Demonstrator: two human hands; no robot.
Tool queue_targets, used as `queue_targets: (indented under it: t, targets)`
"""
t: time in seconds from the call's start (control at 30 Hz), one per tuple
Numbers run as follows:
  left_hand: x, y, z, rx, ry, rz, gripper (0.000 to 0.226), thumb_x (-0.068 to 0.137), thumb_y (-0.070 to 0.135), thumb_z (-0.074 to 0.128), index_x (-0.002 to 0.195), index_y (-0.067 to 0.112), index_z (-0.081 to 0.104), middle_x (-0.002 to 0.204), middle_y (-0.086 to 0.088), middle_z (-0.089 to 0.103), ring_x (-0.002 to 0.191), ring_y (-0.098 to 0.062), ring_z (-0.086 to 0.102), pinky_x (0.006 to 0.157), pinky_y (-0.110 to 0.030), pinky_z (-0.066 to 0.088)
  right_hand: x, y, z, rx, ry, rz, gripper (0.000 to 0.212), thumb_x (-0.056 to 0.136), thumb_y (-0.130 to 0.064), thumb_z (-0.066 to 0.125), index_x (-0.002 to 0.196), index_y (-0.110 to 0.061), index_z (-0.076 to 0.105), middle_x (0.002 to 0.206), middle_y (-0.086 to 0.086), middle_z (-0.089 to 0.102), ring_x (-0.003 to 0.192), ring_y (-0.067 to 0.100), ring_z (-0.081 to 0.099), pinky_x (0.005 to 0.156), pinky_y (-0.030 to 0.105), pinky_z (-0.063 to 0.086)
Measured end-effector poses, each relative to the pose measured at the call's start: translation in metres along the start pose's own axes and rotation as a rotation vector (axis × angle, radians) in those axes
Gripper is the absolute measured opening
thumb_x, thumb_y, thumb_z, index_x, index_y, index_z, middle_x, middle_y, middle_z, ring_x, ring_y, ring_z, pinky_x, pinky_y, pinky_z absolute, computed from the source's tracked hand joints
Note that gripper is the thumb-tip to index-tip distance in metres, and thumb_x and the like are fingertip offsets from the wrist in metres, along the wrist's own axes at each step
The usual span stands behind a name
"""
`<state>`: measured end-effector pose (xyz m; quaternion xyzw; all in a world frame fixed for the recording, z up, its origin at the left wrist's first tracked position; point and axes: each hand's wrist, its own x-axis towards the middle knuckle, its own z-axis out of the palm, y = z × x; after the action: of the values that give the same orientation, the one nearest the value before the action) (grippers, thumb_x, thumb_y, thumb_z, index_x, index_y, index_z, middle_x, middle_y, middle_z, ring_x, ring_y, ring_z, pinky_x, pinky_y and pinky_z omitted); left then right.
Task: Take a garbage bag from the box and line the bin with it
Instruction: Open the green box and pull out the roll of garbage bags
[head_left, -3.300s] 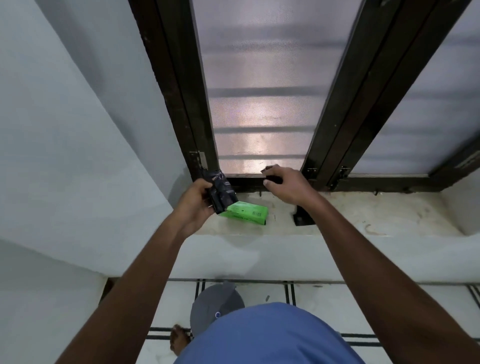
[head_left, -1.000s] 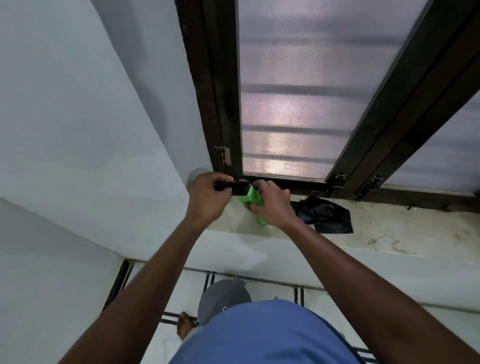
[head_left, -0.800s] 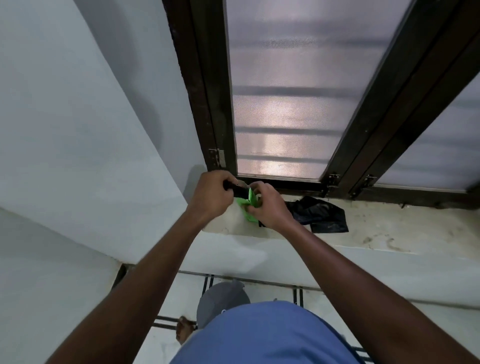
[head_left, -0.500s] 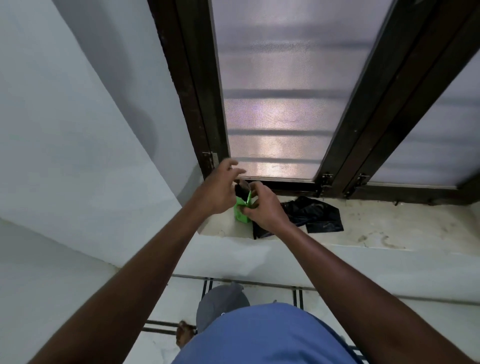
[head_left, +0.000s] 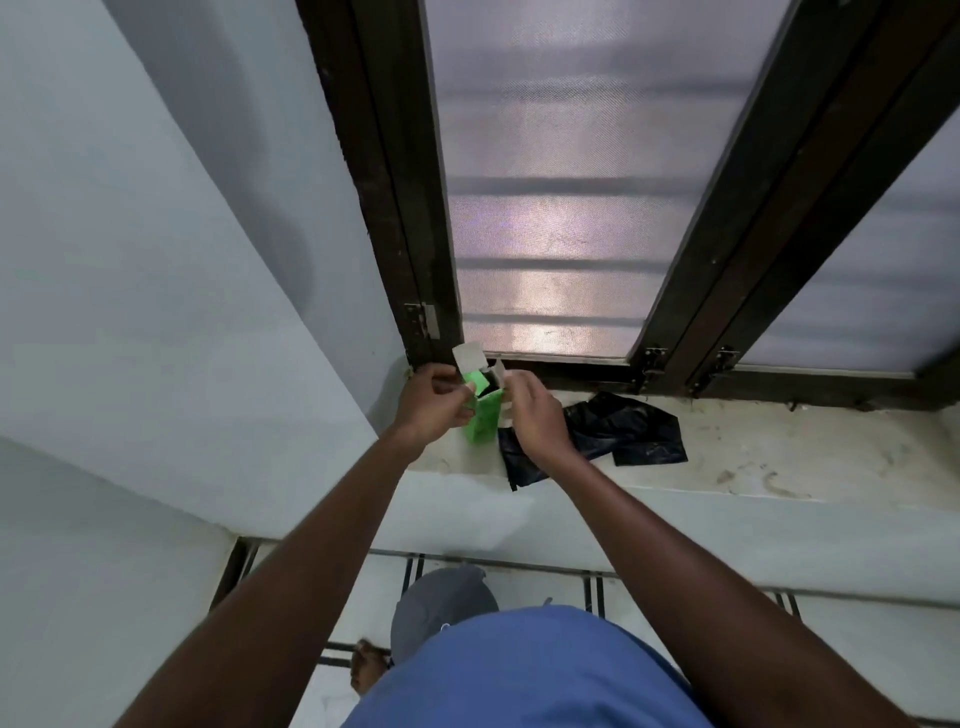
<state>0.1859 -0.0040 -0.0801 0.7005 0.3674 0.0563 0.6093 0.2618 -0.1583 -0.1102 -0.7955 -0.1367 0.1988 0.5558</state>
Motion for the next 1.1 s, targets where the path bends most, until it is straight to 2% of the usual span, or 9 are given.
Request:
queue_targets:
  t: [0.07, 0.13, 0.33, 0.57, 0.67, 0.73, 0.83, 1.0, 1.1]
  targets:
    - [0.003, 0.001, 0.000, -0.032, -0.024, -0.005, 0.037, 0.100, 0.010, 0.075, 0.133, 0.018, 0.059, 0.115, -0.016, 0.072, 0.086, -0.034, 0.082, 0.069, -0.034, 0.068, 0.002, 0.005, 0.000, -0.043, 0.018, -0.009, 0.038, 0.110, -0.053, 0.047, 0.118, -0.028, 0.074, 0.105, -0.006, 0.077, 0.099, 0.016, 0.073, 0.091, 0.049, 0.062]
    - [0.006, 0.002, 0.000, -0.032, -0.055, -0.002, 0.035, 0.101, 0.004, 0.071, 0.132, 0.017, 0.064, 0.113, -0.016, 0.073, 0.081, -0.030, 0.079, 0.066, -0.031, 0.066, 0.004, 0.009, -0.001, -0.073, 0.010, -0.038, 0.030, 0.111, -0.043, 0.059, 0.128, -0.024, 0.073, 0.105, -0.010, 0.075, 0.096, 0.008, 0.071, 0.085, 0.038, 0.059]
    - [0.013, 0.001, 0.002, 0.021, -0.058, 0.001, 0.025, 0.103, -0.002, 0.058, 0.099, 0.018, 0.072, 0.108, -0.010, 0.072, 0.074, -0.023, 0.074, 0.067, -0.031, 0.066, 0.000, 0.001, -0.011, -0.159, -0.070, -0.130, 0.046, 0.108, -0.032, 0.067, 0.153, -0.033, 0.058, 0.099, -0.012, 0.072, 0.085, 0.003, 0.068, 0.070, 0.021, 0.050]
    - [0.011, 0.002, 0.002, -0.022, -0.052, 0.013, 0.035, 0.102, -0.007, 0.051, 0.109, 0.012, 0.079, 0.106, -0.011, 0.074, 0.083, -0.026, 0.071, 0.086, -0.042, 0.063, 0.006, -0.010, -0.020, -0.259, -0.122, -0.190, 0.045, 0.102, -0.049, 0.060, 0.138, -0.027, 0.075, 0.119, -0.007, 0.068, 0.099, 0.014, 0.072, 0.091, 0.040, 0.062]
    - [0.003, 0.000, 0.006, -0.040, -0.058, 0.037, 0.039, 0.094, -0.011, 0.055, 0.115, 0.011, 0.080, 0.113, -0.010, 0.076, 0.097, -0.028, 0.074, 0.093, -0.045, 0.063, 0.014, -0.012, -0.025, -0.338, -0.123, -0.227, 0.040, 0.101, -0.049, 0.076, 0.130, -0.021, 0.077, 0.123, -0.005, 0.069, 0.094, 0.007, 0.072, 0.082, 0.027, 0.060]
    - [-0.003, -0.005, 0.009, 0.036, -0.040, 0.108, 0.040, 0.093, -0.008, 0.058, 0.117, 0.017, 0.078, 0.120, -0.005, 0.076, 0.102, -0.026, 0.074, 0.088, -0.038, 0.065, 0.020, -0.012, -0.028, -0.370, -0.149, -0.208, 0.043, 0.096, -0.050, 0.084, 0.127, -0.021, 0.075, 0.124, -0.005, 0.073, 0.095, 0.009, 0.073, 0.080, 0.026, 0.057]
    - [-0.009, -0.019, 0.014, 0.208, 0.003, 0.289, 0.034, 0.092, 0.007, 0.077, 0.122, 0.021, 0.073, 0.125, 0.000, 0.069, 0.093, -0.015, 0.071, 0.067, -0.015, 0.058, 0.024, -0.015, -0.031, -0.365, -0.183, -0.173, 0.039, 0.094, -0.041, 0.088, 0.124, -0.020, 0.073, 0.122, -0.005, 0.075, 0.106, 0.013, 0.071, 0.087, 0.030, 0.059]
    - [-0.006, -0.037, 0.019, 0.496, 0.075, 0.504, 0.047, 0.086, 0.034, 0.086, 0.128, 0.023, 0.066, 0.124, 0.000, 0.066, 0.106, -0.020, 0.068, 0.088, -0.040, 0.062, 0.027, -0.019, -0.028, -0.290, -0.223, -0.111, 0.035, 0.097, -0.028, 0.081, 0.129, -0.021, 0.072, 0.124, -0.004, 0.074, 0.114, 0.015, 0.073, 0.099, 0.038, 0.063]
    - [-0.003, -0.040, 0.016, 0.399, 0.186, 0.482, 0.043, 0.088, 0.030, 0.086, 0.126, 0.020, 0.069, 0.119, -0.002, 0.072, 0.105, -0.020, 0.071, 0.088, -0.039, 0.064, 0.024, -0.020, -0.026, -0.228, -0.266, -0.055, 0.051, 0.093, -0.027, 0.071, 0.144, -0.024, 0.065, 0.135, -0.003, 0.072, 0.122, 0.018, 0.070, 0.106, 0.043, 0.060]
